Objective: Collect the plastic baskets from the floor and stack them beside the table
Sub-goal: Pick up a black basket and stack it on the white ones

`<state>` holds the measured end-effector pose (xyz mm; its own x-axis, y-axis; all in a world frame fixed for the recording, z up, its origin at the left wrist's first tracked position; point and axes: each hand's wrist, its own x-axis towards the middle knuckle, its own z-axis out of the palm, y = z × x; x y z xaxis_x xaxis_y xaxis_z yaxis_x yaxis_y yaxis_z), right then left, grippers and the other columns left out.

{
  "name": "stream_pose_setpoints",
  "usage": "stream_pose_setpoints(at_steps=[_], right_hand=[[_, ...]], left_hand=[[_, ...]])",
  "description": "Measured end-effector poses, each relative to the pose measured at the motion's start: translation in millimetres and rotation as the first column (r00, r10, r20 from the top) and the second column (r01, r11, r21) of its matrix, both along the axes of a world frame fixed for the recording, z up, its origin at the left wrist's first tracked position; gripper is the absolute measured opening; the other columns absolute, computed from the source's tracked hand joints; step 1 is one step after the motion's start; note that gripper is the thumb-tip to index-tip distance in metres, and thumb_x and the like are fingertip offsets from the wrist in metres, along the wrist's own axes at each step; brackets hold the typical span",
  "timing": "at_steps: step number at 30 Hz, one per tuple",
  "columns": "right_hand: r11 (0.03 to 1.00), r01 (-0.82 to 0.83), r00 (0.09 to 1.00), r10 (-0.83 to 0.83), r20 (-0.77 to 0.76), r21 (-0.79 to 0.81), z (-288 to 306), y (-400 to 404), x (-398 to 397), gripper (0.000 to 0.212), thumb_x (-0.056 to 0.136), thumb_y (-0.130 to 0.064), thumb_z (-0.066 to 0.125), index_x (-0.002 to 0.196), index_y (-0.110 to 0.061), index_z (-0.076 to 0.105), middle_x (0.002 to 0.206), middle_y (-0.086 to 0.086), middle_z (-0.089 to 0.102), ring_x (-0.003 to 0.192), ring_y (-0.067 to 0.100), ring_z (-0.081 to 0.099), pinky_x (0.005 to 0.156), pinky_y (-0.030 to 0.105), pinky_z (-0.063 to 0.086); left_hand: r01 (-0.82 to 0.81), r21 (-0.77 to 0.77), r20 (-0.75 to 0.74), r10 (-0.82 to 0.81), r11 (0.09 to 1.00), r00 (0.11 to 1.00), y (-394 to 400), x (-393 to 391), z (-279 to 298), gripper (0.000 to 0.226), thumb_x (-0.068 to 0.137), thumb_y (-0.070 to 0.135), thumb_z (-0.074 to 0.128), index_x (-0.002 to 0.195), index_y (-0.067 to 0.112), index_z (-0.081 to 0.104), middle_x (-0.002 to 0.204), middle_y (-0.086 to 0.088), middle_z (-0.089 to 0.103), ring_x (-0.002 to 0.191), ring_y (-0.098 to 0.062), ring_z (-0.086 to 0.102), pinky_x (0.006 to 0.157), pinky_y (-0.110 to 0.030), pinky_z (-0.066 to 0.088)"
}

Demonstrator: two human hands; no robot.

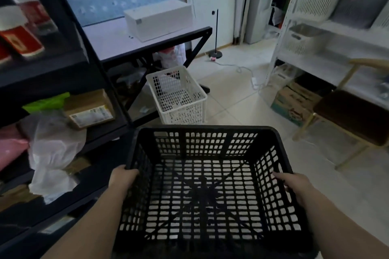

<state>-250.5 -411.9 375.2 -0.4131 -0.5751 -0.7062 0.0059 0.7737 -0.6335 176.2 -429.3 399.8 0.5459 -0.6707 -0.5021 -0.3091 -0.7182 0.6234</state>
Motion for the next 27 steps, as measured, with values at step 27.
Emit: stream_pose_setpoints(at_steps=[27], right_hand=[[0.910,-0.351,0.926,0.303,-0.226,-0.218,53,-567,-14,0.010,0.075,-0.018,0.071,0.080,-0.012,0.065,0.079,0.008,0.068,0.089,0.034,0.067,0.090,0.048,0.053]], left_hand=[[-0.575,-0.098,-0.359,0.510,0.812,0.782,-436,-28,21,0.034,0.080,0.011,0.063,0.109,-0.006,0.063,0.068,-0.011,0.053,0.059,-0.025,0.049,0.058,-0.028,0.041]])
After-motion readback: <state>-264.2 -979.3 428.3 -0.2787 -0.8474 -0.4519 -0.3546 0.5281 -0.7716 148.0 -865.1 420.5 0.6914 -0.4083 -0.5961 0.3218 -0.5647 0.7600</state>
